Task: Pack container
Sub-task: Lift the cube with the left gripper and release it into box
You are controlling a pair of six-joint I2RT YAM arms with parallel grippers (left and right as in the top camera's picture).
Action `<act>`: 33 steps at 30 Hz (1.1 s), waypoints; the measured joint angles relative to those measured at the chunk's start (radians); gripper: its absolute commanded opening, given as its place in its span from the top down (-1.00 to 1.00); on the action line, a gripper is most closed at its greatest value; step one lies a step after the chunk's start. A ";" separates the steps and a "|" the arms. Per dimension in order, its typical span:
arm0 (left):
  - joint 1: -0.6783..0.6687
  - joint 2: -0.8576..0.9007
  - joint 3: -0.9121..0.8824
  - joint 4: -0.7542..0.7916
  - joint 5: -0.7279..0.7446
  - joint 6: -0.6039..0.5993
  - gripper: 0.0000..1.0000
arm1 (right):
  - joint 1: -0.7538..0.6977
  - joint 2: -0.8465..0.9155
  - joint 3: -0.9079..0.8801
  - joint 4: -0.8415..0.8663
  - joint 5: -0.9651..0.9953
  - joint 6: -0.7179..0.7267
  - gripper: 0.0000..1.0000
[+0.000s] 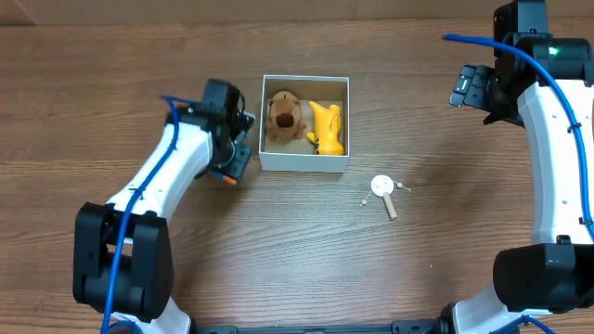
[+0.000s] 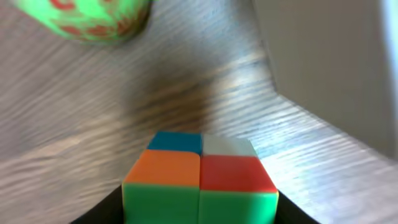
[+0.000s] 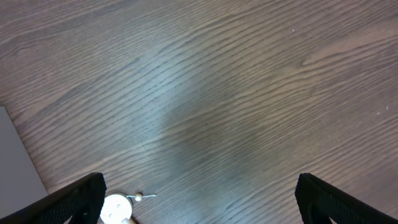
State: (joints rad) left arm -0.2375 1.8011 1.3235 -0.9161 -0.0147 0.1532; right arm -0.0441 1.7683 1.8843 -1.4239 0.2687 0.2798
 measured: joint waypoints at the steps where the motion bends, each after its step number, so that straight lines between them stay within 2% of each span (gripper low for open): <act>1: 0.000 0.000 0.042 -0.036 0.003 0.000 -0.04 | 0.000 0.000 0.000 -0.001 0.000 0.000 -1.00; 9: 0.000 0.000 0.324 -0.192 0.090 0.000 -0.02 | 0.000 0.000 0.000 -0.001 0.001 0.000 -1.00; 15: -0.029 0.000 0.470 -0.187 0.180 0.000 -0.09 | 0.000 0.000 0.000 -0.001 0.000 0.001 -1.00; 27: -0.204 0.000 0.478 -0.063 0.213 0.000 -0.17 | 0.000 0.000 0.000 -0.001 0.000 0.000 -1.00; 33: -0.223 0.000 0.478 -0.049 0.200 0.000 -0.18 | 0.000 0.000 0.000 -0.001 0.000 0.000 -1.00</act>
State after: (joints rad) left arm -0.4606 1.8011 1.8019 -0.9649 0.1856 0.1532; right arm -0.0441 1.7683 1.8843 -1.4246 0.2687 0.2798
